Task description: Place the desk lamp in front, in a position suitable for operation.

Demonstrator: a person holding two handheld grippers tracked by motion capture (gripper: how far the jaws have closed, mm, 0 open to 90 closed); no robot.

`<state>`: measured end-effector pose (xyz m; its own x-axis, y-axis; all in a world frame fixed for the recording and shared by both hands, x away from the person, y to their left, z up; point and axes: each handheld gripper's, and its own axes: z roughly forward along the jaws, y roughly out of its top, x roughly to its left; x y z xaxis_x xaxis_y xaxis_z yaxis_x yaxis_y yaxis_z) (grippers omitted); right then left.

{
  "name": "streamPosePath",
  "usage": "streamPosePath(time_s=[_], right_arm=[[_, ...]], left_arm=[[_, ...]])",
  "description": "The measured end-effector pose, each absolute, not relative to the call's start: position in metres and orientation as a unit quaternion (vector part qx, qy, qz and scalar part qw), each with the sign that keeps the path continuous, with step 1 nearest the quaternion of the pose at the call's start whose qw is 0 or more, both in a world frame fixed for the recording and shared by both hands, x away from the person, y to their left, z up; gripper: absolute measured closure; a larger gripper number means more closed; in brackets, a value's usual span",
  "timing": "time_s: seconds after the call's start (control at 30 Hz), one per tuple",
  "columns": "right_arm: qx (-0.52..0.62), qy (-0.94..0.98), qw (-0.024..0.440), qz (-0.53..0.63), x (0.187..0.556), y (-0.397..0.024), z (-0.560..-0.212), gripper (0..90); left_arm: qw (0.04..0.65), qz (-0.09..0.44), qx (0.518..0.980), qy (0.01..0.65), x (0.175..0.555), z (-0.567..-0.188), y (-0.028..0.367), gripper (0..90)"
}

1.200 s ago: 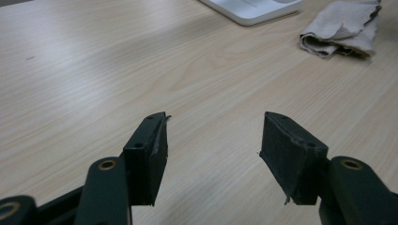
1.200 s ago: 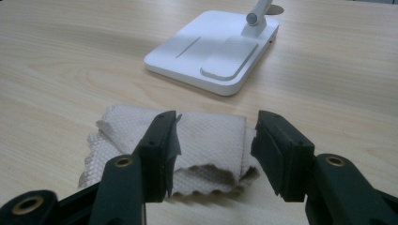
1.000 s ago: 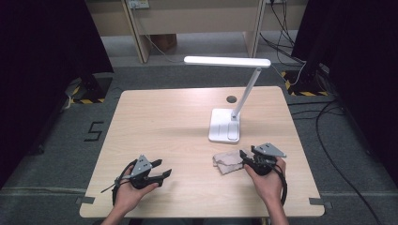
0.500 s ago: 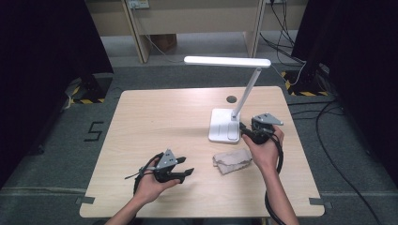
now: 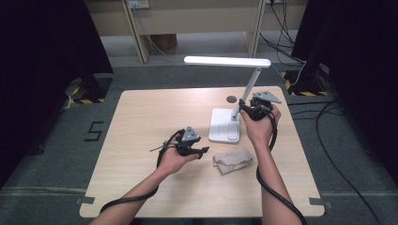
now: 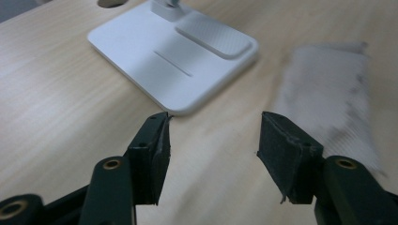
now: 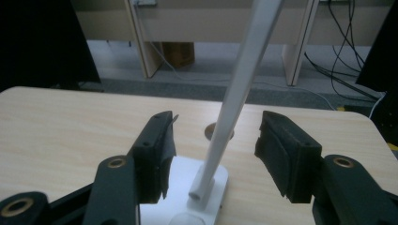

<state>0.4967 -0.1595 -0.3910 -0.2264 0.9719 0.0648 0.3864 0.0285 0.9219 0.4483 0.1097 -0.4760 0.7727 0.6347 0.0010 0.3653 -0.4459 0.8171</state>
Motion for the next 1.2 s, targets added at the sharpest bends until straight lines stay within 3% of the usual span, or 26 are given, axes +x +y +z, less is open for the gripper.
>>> streamPosePath(time_s=[0.37,1.07,1.2], right_arm=[[0.542,0.618,0.334,0.461,0.519,-0.157,-0.387,46.8],[0.559,0.607,0.335,0.455,0.548,-0.160,-0.390,69.1],[0.559,0.609,0.336,0.452,0.552,-0.155,-0.389,69.1]], left_arm=[[0.419,0.169,0.830,0.328,0.483,-0.485,0.090,43.6],[0.389,0.173,0.843,0.329,0.505,-0.494,0.076,47.2],[0.388,0.171,0.841,0.335,0.508,-0.497,0.075,47.4]])
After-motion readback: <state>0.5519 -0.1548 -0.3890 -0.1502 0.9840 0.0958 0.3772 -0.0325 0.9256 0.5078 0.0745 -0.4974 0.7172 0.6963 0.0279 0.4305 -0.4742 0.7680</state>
